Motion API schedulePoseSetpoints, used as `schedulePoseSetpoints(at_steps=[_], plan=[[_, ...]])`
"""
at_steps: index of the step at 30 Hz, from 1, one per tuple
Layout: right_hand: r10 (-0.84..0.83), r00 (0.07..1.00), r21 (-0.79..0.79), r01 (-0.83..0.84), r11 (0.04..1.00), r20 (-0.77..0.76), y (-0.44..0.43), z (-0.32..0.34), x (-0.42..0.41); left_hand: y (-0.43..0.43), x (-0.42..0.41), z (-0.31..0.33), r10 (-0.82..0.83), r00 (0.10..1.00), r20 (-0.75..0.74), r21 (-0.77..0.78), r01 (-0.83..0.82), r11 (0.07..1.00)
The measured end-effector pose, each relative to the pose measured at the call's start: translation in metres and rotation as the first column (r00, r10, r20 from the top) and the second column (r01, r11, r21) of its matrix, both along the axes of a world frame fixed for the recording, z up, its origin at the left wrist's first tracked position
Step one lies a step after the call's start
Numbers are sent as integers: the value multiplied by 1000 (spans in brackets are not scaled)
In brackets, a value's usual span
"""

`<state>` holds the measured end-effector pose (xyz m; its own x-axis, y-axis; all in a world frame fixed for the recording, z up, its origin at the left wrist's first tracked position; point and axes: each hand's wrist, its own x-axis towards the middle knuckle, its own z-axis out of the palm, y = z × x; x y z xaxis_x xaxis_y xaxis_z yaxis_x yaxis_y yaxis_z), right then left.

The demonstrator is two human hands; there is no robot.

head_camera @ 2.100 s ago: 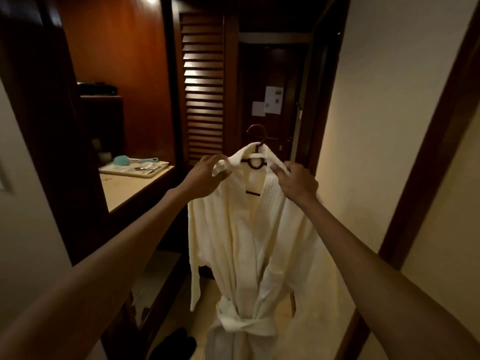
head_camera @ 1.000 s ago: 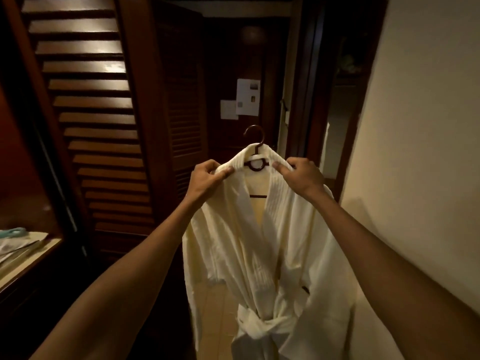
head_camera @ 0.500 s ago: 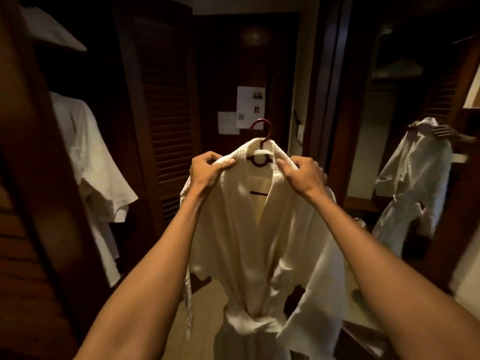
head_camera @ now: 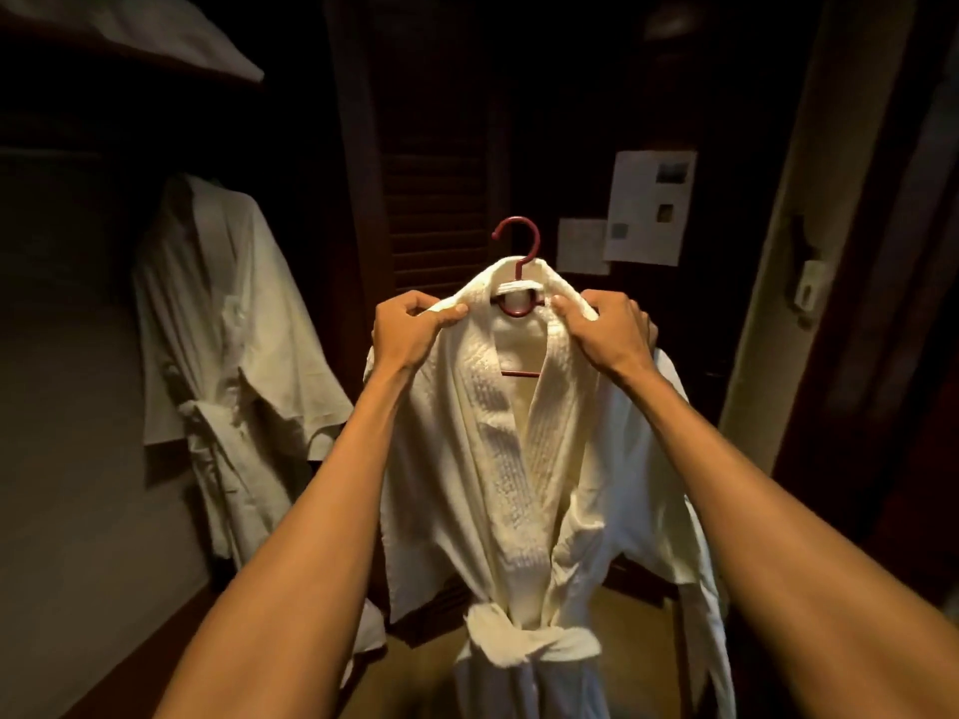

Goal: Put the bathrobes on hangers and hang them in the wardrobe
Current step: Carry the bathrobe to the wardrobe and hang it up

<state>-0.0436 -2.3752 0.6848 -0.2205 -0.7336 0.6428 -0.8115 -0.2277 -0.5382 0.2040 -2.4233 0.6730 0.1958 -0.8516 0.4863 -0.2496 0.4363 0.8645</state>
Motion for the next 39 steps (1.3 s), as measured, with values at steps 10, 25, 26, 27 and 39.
schedulePoseSetpoints(at_steps=[10, 25, 26, 27, 39], plan=[[353, 933, 16, -353, 935, -69, -166, 26, 122, -79, 126, 20, 320, 945, 62, -5, -321, 947], [706, 704, 108, -698, 707, -75, -326, 118, 393, -194, 372, 92, 746, 628, 219, -247, -704, 665], [732, 676, 128, -721, 681, -85, -336, 129, 410, -208, 394, 97, 764, 611, 207, -245, -724, 645], [756, 650, 142, -743, 654, -81, -345, 138, 427, -222, 414, 101, 773, 600, 204, -238, -736, 634], [796, 606, 177, -783, 596, 0, -435, 188, 561, -330, 494, 130, 571, 805, 163, -29, -574, 818]])
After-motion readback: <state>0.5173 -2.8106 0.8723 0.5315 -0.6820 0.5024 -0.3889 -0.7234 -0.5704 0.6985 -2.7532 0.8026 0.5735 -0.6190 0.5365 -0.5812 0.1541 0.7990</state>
